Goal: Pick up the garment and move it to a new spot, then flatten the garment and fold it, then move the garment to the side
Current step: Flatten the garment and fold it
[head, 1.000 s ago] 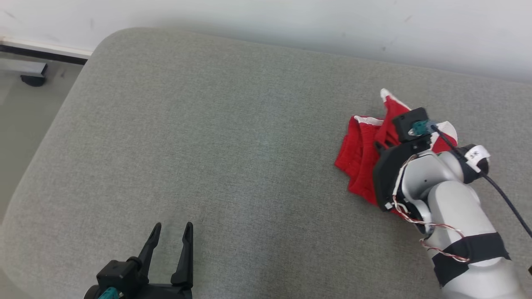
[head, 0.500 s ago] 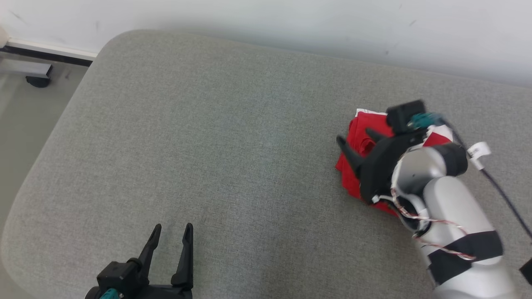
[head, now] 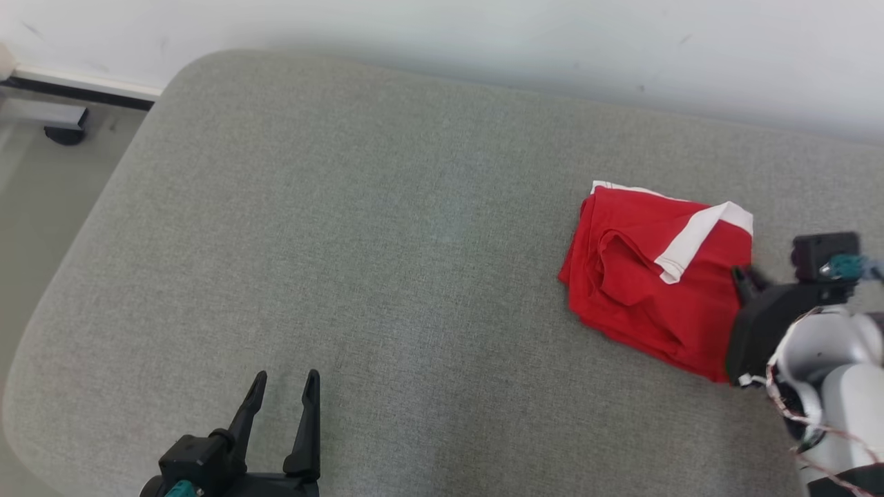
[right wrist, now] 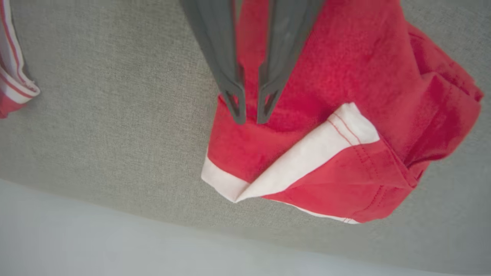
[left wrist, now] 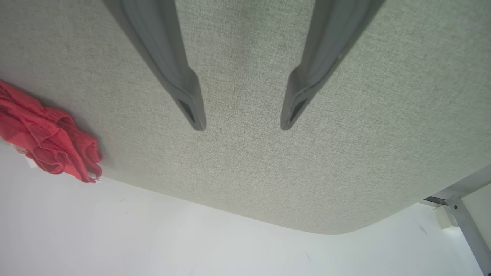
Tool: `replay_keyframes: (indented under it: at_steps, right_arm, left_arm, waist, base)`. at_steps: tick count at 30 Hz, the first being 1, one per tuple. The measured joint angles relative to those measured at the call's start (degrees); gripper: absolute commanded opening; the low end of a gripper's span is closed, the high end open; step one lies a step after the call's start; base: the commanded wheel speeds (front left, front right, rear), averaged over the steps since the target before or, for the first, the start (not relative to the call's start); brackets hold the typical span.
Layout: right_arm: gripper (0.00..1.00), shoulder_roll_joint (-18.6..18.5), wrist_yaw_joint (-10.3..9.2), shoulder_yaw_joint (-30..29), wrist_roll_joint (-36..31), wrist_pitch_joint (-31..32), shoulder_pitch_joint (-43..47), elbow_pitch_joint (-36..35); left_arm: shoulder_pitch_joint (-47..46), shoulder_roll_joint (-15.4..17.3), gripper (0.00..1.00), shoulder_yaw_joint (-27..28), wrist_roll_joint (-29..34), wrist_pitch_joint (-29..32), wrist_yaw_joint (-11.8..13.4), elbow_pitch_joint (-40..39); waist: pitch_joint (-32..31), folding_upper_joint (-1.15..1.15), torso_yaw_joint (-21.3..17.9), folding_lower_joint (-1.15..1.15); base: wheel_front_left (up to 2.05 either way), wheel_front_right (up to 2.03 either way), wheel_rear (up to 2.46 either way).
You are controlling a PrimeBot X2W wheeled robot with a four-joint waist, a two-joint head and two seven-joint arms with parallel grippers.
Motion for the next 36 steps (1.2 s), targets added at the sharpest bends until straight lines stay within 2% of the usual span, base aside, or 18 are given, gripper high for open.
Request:
replay_keyframes:
  at_steps: [6, 18, 24, 30, 32, 33, 36]
  right_arm:
    - [0.0, 1.64, 0.0, 1.01, -1.34, -0.45, 0.47, 2.75]
    - [0.0, 2.0, 0.0, 5.43, -1.87, -3.15, -6.64, 7.23]
    - [0.0, 2.42, 0.0, 5.52, -4.1, -9.1, -16.13, 8.47]
    - [0.01, 4.38, 0.0, 5.47, -4.33, -12.36, -17.25, 11.89]
    - [0.69, 4.42, 0.0, 5.15, -4.32, -14.12, -16.31, 11.83]
    - [1.0, 4.5, 0.0, 4.66, -4.25, -15.02, -15.48, 11.67]
    - [1.0, 5.58, 0.0, 2.32, -3.92, -17.89, -12.2, 10.24]
  left_arm:
    - [-0.39, -0.09, 1.0, -0.09, 0.01, -0.08, -0.26, 0.05]
    - [-1.19, -0.46, 1.0, -0.64, 0.08, -0.15, -0.63, 1.0]
    - [-1.15, -0.48, 1.0, -0.64, 0.01, -0.16, -0.75, 1.32]
    - [-1.02, -0.46, 1.0, -0.82, 0.04, -0.18, -0.46, 1.56]
    - [-0.65, -0.33, 1.0, -0.16, 0.25, -0.23, 0.01, 1.22]
    - [-0.31, -0.31, 1.0, 0.37, 0.23, -0.23, -0.05, 0.71]
    - [0.38, -0.01, 1.0, 1.92, 0.84, -0.24, -0.49, -1.13]
  waist:
    - [2.01, 0.0, 0.53, 0.01]
    - [2.68, 0.0, 2.55, 0.01]
    - [1.84, 0.0, 2.67, 0.01]
    - [-0.12, 0.0, 2.77, 0.01]
    - [-0.99, 0.0, 2.73, 0.01]
    - [-1.45, 0.0, 2.68, 0.01]
    - [-2.99, 0.0, 2.38, 0.01]
  base:
    - [0.0, 0.0, 0.0]
    - [0.0, 0.0, 0.0]
    - [0.0, 0.0, 0.0]
    - [0.0, 0.0, 0.0]
    - [0.0, 0.0, 0.0]
    - [0.0, 0.0, 0.0]
    - [0.0, 0.0, 0.0]
